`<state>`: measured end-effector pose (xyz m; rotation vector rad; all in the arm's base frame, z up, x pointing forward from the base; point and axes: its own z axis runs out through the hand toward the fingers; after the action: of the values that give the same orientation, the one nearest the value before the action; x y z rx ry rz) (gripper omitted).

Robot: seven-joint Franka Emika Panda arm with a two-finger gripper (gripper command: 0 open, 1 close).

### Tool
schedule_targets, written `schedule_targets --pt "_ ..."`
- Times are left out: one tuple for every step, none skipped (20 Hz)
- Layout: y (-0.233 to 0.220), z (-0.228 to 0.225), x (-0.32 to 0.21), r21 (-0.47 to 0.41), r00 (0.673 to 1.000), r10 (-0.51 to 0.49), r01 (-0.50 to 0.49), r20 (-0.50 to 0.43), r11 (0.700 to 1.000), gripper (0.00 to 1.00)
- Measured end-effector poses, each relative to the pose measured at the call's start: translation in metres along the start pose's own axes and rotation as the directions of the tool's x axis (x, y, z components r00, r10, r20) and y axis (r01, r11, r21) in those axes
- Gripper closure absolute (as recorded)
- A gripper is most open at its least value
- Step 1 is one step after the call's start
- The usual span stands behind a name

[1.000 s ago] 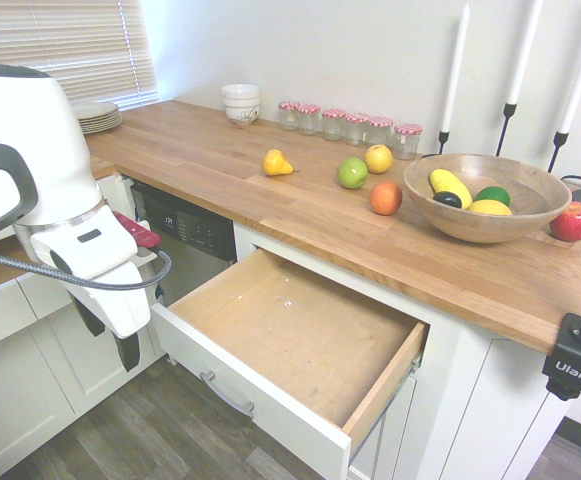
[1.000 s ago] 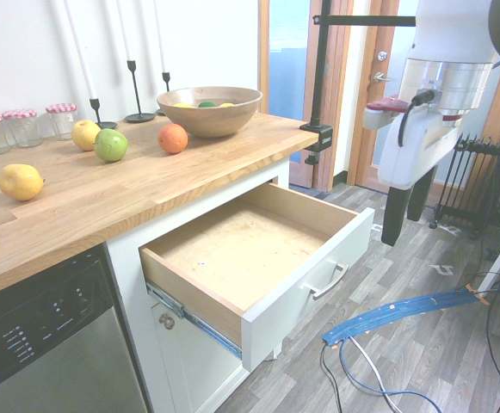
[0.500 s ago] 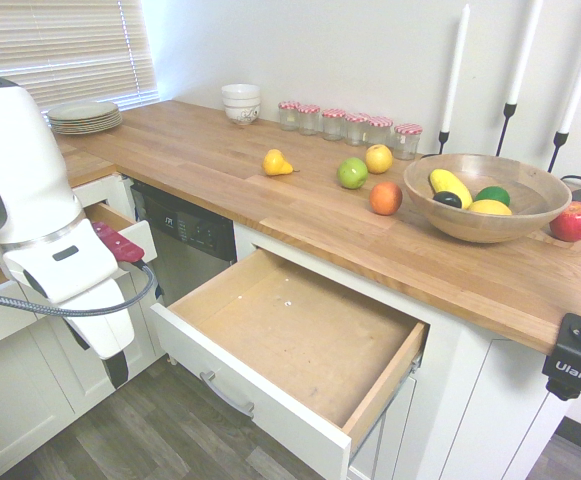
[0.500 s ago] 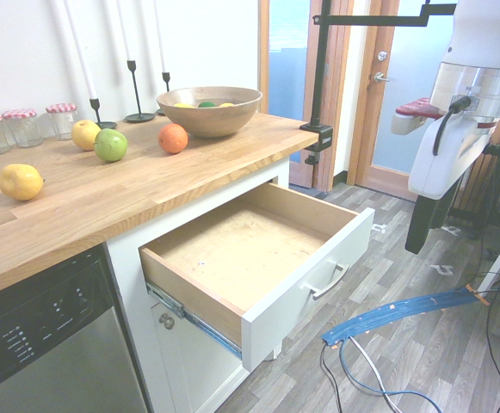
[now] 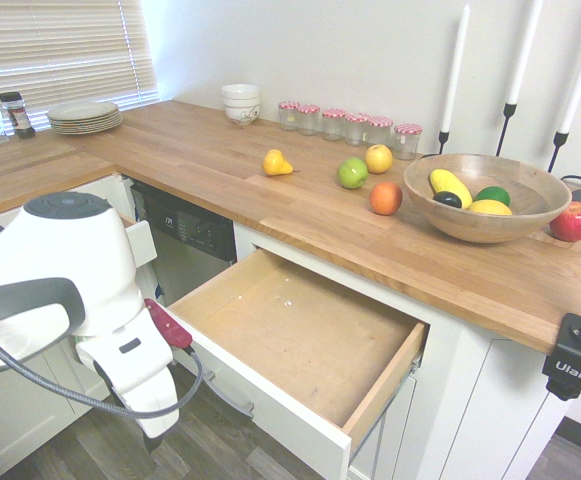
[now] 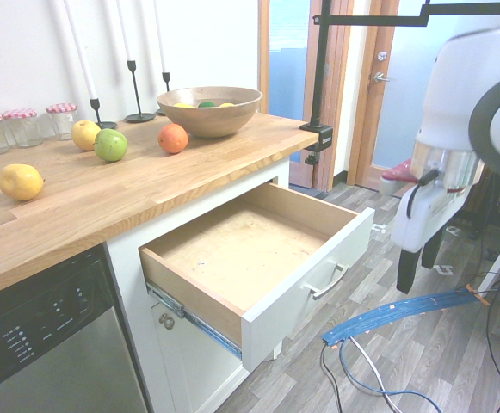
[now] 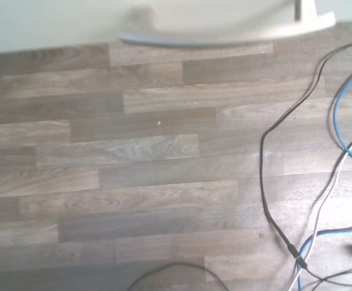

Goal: Close the drawer

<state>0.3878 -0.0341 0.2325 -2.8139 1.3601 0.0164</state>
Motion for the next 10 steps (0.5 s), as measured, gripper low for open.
schedule_targets --pt "0.003 0.012 0.003 0.000 1.000 0.002 -0.002 0.000 1.000 0.00" --pt "0.005 0.023 0.005 -0.003 1.000 0.007 -0.007 0.001 1.000 0.00" --pt "0.008 0.033 0.006 -0.006 1.000 0.011 -0.011 0.004 1.000 0.00" --pt "0.010 0.041 0.006 -0.009 1.000 0.012 -0.012 0.006 1.000 0.00" --pt "0.011 0.047 0.006 -0.013 1.000 0.012 -0.012 0.009 1.000 0.00" --pt "0.013 0.052 0.006 -0.017 1.000 0.012 -0.012 0.013 1.000 0.00" --pt "0.014 0.057 0.005 -0.020 1.000 0.013 -0.012 0.017 1.000 0.00" --pt "0.014 0.060 0.006 -0.020 1.000 0.009 -0.009 0.018 1.000 0.00" --pt "0.014 0.063 0.007 -0.019 1.000 0.002 -0.001 0.017 1.000 0.00" --pt "0.013 0.066 0.009 -0.015 1.000 -0.010 0.010 0.014 1.000 0.00"
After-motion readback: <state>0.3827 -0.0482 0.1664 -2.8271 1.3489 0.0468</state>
